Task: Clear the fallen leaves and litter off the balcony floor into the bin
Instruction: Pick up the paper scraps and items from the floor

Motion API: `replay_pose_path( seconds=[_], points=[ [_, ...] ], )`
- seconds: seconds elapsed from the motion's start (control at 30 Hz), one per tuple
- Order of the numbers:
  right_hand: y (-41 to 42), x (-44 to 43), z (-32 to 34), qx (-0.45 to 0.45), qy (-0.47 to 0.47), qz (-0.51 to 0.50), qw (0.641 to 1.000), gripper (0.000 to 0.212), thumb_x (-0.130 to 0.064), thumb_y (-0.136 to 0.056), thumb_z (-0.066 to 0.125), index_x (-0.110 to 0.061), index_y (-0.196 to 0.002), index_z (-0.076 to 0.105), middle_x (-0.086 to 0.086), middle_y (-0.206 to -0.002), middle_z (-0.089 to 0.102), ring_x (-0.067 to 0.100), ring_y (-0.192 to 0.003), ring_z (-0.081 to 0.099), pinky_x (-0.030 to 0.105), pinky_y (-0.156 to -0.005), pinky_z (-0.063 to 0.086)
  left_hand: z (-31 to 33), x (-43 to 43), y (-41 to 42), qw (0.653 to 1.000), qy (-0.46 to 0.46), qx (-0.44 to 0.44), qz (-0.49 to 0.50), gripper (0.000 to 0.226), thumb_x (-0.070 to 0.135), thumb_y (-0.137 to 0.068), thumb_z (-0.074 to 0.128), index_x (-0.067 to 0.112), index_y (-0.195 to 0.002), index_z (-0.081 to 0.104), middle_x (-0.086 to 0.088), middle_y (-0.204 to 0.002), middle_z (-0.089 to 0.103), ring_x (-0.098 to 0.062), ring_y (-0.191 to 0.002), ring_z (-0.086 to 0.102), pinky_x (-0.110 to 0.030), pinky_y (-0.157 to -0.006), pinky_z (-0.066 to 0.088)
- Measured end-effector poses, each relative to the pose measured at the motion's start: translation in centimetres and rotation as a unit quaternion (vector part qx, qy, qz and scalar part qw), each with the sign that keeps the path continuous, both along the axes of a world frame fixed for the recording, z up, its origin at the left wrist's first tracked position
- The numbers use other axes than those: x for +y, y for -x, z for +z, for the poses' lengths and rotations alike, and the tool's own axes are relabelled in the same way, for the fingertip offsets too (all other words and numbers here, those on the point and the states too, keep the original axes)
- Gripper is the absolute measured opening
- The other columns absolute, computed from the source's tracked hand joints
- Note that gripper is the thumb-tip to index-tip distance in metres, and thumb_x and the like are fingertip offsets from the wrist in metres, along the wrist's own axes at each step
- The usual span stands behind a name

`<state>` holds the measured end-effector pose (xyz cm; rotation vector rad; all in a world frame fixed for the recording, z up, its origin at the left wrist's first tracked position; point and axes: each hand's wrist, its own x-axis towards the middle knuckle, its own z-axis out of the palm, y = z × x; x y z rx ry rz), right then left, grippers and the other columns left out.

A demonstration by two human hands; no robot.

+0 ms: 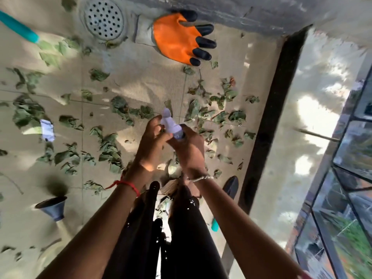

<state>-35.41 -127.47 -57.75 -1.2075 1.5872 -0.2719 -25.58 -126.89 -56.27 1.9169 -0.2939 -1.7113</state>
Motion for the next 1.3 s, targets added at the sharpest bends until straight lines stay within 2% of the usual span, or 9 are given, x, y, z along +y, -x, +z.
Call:
replay_pose_path(
  seconds=[0.2,0.27,0.37,0.47,0.57,0.67,0.77,1.07,1.3],
  points=[
    [-0.3,2.8,1.9,-0.071,-0.041,0.109,0.991,0.049,0.005,-0.082,0.055,-0.005,-0.129,0.048,0.011,-0.123,0.058,0.018,-0.111,0.056,0.016,-0.094,0.04,-0.1,0.9,0.9,1.0,-0.005,-0.028,-0.009,0.049,0.002,-0.093,0.049,0.0,-0.14,0.035,-0.011,-0.14,0.044,-0.022,-0.125,0.047,-0.024,-0.093,0.04],
    [-0.1,4.0,2.6,-0.097,-0.034,0.121,0.987,0.047,0.005,-0.08,0.058,-0.005,-0.126,0.052,0.011,-0.12,0.059,0.016,-0.106,0.056,0.019,-0.091,0.045,0.2,2.3,0.3,0.999,-0.01,-0.037,0.011,0.046,-0.005,-0.094,0.043,-0.007,-0.138,0.03,-0.017,-0.135,0.046,-0.016,-0.115,0.052,-0.026,-0.086,0.044],
    [0.5,5.0,2.9,-0.101,-0.097,0.094,0.986,0.035,-0.003,-0.079,0.065,-0.008,-0.114,0.062,0.008,-0.108,0.065,0.01,-0.085,0.057,0.013,-0.07,0.045,0.6,4.1,-0.4,0.996,-0.028,-0.05,0.064,0.017,-0.006,-0.096,0.037,-0.012,-0.11,0.044,-0.009,-0.081,0.05,0.002,-0.063,0.056,-0.018,-0.064,0.042],
    [1.6,5.8,2.7,-0.158,-0.197,-0.086,0.964,0.023,0.0,-0.079,0.052,0.002,-0.1,0.063,-0.003,-0.075,0.067,0.004,-0.061,0.058,0.013,-0.051,0.043,2.0,6.2,-1.4,0.994,-0.05,-0.092,0.036,0.028,0.012,-0.095,0.044,-0.003,-0.119,0.046,-0.004,-0.084,0.052,-0.018,-0.085,0.058,-0.028,-0.078,0.047],
    [3.3,6.7,2.3,-0.038,-0.172,-0.075,0.982,0.017,0.005,-0.086,0.052,0.007,-0.097,0.065,-0.003,-0.07,0.065,0.0,-0.056,0.058,0.015,-0.053,0.044,2.7,8.6,-3.2,0.987,-0.042,-0.128,-0.085,0.041,0.023,-0.092,0.048,-0.015,-0.109,0.042,-0.043,-0.101,0.047,-0.054,-0.095,0.049,-0.053,-0.079,0.044],
    [4.5,7.9,2.1,0.04,-0.176,-0.009,0.984,0.012,-0.01,-0.086,0.058,-0.008,-0.094,0.067,0.011,-0.087,0.066,0.021,-0.075,0.06,0.029,-0.067,0.047,4.6,10.0,-4.4,0.989,-0.019,-0.111,-0.096,0.036,0.03,-0.085,0.052,-0.006,-0.079,0.045,-0.017,-0.06,0.043,-0.032,-0.057,0.04,-0.03,-0.06,0.033],
    [4.8,9.2,2.8,0.083,-0.191,0.051,0.977,0.017,-0.013,-0.086,0.061,-0.003,-0.098,0.066,0.012,-0.095,0.066,0.022,-0.084,0.059,0.028,-0.071,0.047,6.6,11.9,-5.3,0.986,-0.022,-0.129,-0.108,0.034,0.041,-0.077,0.057,0.021,-0.058,0.039,0.008,-0.046,0.038,-0.012,-0.051,0.034,-0.025,-0.054,0.029],
    [4.3,13.9,7.1,0.159,-0.151,0.199,0.955,0.023,-0.012,-0.085,0.061,-0.002,-0.105,0.066,0.016,-0.106,0.067,0.027,-0.101,0.061,0.017,-0.068,0.035,10.2,18.3,-5.8,0.973,-0.057,-0.198,-0.104,0.024,0.029,-0.086,0.064,0.008,-0.076,0.056,0.0,-0.062,0.052,-0.017,-0.062,0.049,-0.015,-0.048,0.032],
    [5.1,17.6,8.5,0.218,-0.122,0.403,0.881,0.032,-0.018,-0.088,0.054,-0.008,-0.119,0.056,0.012,-0.126,0.053,0.027,-0.114,0.052,0.034,-0.089,0.044,11.6,22.8,-4.3,0.97,-0.018,-0.203,-0.135,0.016,0.022,-0.084,0.067,0.009,-0.085,0.057,-0.002,-0.071,0.055,-0.016,-0.068,0.049,-0.007,-0.048,0.033]
  ],
)
